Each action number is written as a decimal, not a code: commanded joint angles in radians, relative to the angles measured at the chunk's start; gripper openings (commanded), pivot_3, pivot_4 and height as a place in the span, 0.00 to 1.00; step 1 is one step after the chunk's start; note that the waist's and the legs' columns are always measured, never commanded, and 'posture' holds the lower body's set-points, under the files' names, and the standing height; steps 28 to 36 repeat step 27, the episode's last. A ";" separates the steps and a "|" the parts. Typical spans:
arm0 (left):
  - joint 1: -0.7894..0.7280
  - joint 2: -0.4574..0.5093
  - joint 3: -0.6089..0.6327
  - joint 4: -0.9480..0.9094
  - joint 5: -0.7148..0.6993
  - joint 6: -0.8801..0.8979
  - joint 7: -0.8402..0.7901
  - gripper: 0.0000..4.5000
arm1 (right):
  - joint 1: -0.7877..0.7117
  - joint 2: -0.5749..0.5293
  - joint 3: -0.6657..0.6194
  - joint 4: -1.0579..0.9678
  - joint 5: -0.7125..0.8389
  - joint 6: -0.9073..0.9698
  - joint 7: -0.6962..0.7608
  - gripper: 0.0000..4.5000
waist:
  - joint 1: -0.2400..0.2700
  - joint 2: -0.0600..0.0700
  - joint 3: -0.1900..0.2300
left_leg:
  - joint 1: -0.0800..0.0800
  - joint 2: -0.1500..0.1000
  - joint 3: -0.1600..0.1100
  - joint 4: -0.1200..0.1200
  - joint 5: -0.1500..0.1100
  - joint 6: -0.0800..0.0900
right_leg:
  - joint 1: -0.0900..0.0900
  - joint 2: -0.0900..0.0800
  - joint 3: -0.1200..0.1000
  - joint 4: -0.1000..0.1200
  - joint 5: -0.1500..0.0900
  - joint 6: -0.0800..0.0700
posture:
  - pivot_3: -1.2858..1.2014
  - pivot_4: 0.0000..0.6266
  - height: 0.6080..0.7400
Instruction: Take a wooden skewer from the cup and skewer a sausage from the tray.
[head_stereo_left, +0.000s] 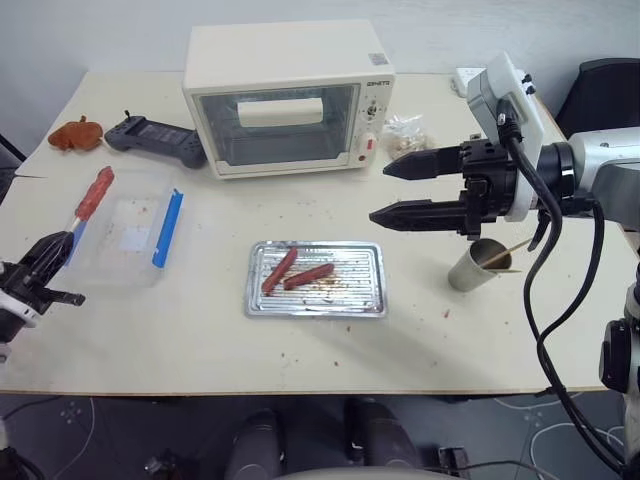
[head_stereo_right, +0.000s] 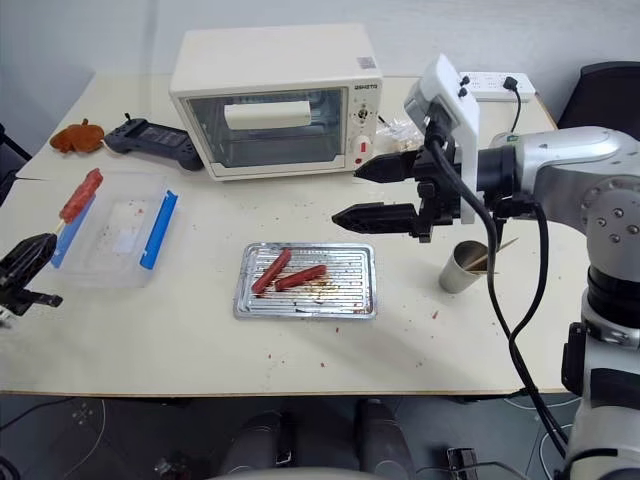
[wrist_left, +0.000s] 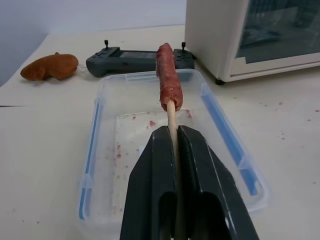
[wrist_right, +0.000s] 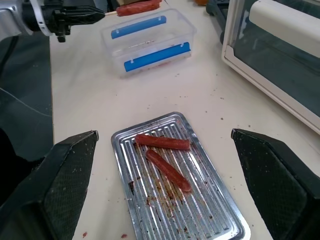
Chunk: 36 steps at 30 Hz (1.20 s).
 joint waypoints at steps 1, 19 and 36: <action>-0.051 0.032 -0.052 0.064 0.041 -0.054 0.022 0.00 | -0.012 -0.003 -0.042 -0.024 0.029 -0.011 0.000 0.99 | -0.001 0.000 0.000 | 0.000 0.000 0.000 0.000 0.000 0.000 | 0.000 0.000 0.000 0.000 0.000 0.000 | 0.52 0.24 1.00; 0.237 0.128 0.296 -0.068 -0.215 0.135 -0.156 0.55 | 0.014 -0.016 -0.017 0.014 0.009 -0.079 0.008 1.00 | -0.033 0.000 0.000 | 0.000 0.009 0.003 -0.007 -0.003 -0.005 | -0.002 0.002 0.000 -0.008 -0.001 -0.004 | 0.52 0.24 1.00; 0.479 0.183 0.547 -0.021 -0.268 0.170 -0.293 0.55 | 0.029 -0.039 0.050 0.065 -0.092 -0.188 0.108 1.00 | -0.030 0.000 0.000 | 0.001 0.009 0.002 -0.007 -0.002 -0.005 | -0.002 0.000 -0.002 -0.008 -0.010 -0.020 | 0.52 0.24 1.00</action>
